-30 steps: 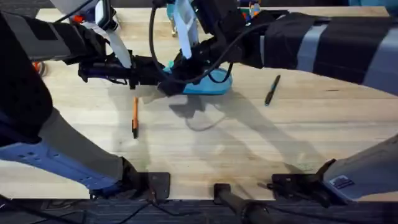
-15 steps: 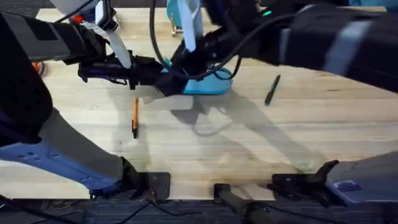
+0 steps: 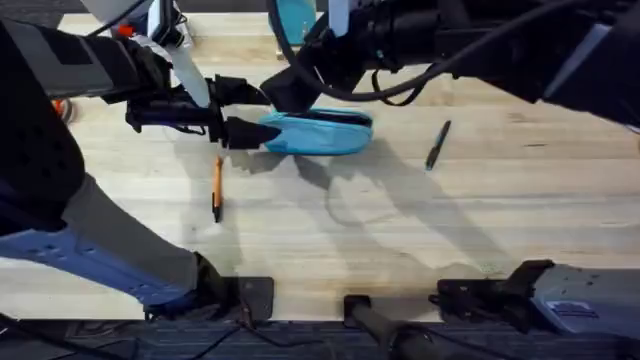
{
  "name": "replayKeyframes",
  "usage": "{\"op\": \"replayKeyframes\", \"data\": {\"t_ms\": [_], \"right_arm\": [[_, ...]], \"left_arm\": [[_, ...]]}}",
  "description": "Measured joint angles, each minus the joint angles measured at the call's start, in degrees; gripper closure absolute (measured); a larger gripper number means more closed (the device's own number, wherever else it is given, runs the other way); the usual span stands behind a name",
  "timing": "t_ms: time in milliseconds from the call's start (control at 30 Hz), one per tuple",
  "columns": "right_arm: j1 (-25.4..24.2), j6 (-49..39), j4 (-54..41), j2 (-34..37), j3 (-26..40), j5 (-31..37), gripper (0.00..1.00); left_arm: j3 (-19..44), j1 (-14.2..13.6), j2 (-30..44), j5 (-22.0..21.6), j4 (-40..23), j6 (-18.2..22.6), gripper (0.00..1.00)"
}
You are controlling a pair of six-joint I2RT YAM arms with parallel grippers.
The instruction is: Unzip the bag, pick up the pens from the table one at a time and place them inside, then zip the bag closed.
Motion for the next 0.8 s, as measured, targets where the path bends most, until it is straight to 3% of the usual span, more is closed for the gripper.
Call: {"op": "replayKeyframes", "data": {"t_ms": [67, 100, 800], "right_arm": [[0.0, 0.2, -0.1, 0.0, 0.0, 1.7, 0.004], [0.0, 0.2, -0.2, 0.0, 0.0, 2.2, 0.004], [0.0, 0.2, -0.2, 0.0, 0.0, 4.1, 0.004]], "left_arm": [[0.1, 0.0, 0.0, 0.3, 0.0, -0.1, 0.029], [0.1, 0.0, 0.0, 0.4, 0.0, 0.0, 0.013], [0.1, 0.0, 0.0, 0.5, 0.0, 0.0, 0.008]]}}
